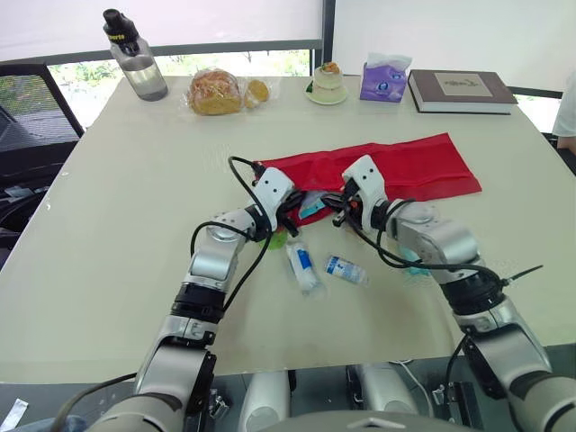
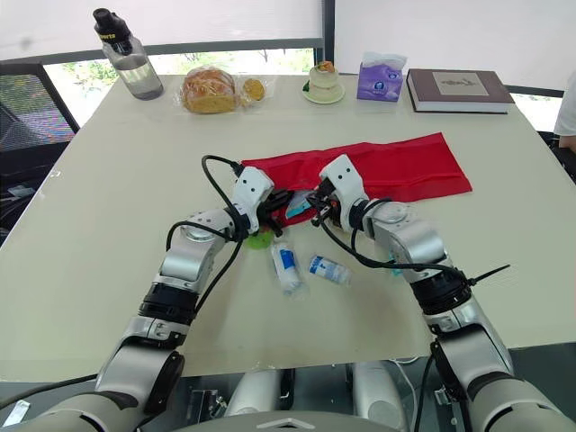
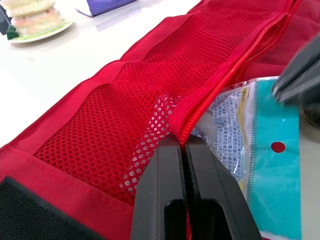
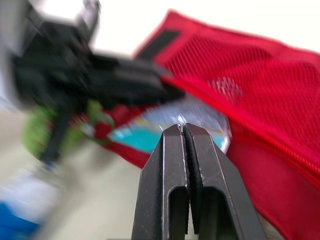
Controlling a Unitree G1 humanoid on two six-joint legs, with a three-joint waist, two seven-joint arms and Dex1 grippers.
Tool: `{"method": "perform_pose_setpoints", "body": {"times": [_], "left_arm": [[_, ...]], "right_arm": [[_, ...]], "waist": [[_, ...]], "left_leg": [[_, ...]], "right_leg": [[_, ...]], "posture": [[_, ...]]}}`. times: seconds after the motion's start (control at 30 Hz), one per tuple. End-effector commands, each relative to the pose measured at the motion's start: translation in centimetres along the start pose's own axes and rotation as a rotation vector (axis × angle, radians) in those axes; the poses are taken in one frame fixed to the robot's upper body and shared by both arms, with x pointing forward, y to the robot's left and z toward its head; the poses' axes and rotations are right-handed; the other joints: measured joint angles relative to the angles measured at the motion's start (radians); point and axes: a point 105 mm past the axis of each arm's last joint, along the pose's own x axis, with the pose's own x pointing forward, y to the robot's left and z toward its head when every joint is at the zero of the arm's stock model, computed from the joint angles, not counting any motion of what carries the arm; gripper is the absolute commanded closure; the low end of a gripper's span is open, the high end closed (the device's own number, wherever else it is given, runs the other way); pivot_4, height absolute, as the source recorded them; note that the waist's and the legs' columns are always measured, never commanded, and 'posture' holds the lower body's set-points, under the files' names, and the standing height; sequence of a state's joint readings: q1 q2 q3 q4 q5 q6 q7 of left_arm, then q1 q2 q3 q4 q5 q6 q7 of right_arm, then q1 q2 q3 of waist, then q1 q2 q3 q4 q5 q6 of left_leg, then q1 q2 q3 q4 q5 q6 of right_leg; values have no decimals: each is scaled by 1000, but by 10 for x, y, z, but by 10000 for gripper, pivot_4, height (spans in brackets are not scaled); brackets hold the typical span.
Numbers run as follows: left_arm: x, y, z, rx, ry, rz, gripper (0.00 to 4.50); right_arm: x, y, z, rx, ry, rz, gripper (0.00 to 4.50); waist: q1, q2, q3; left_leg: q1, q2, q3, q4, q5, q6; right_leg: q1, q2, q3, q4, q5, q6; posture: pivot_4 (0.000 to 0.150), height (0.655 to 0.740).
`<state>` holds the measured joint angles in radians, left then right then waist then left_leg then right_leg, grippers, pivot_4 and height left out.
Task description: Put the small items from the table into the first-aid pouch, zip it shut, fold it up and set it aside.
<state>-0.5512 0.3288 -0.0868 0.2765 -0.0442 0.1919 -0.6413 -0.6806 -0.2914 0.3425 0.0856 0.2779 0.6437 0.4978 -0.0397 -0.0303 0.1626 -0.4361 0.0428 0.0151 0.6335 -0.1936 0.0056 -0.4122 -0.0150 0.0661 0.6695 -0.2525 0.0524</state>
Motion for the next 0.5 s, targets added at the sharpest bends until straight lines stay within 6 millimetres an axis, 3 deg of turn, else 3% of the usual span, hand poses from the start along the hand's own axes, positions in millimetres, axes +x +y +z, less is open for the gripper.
{"method": "perform_pose_setpoints", "body": {"times": [0.03, 0.27, 0.5], "left_arm": [[1, 3, 16, 20, -55, -1, 45000], [3, -5, 14, 48, -49, -25, 45000], [3, -14, 10, 61, -42, -57, 45000]], "right_arm": [[8, 1, 8, -42, -25, 9, 44051], [23, 4, 4, -49, -29, 7, 44051], [44, 3, 15, -50, -69, -35, 44051]], "waist": [[0, 0, 0], [-1, 0, 0], [-1, 0, 0]], "left_leg": [[0, 0, 0, 0, 0, 0], [0, 0, 0, 0, 0, 0], [1, 0, 0, 0, 0, 0]], "right_leg": [[0, 0, 0, 0, 0, 0], [0, 0, 0, 0, 0, 0], [0, 0, 0, 1, 0, 0]], "posture": [[1500, 7400], [1500, 7400], [1500, 7400]]}}
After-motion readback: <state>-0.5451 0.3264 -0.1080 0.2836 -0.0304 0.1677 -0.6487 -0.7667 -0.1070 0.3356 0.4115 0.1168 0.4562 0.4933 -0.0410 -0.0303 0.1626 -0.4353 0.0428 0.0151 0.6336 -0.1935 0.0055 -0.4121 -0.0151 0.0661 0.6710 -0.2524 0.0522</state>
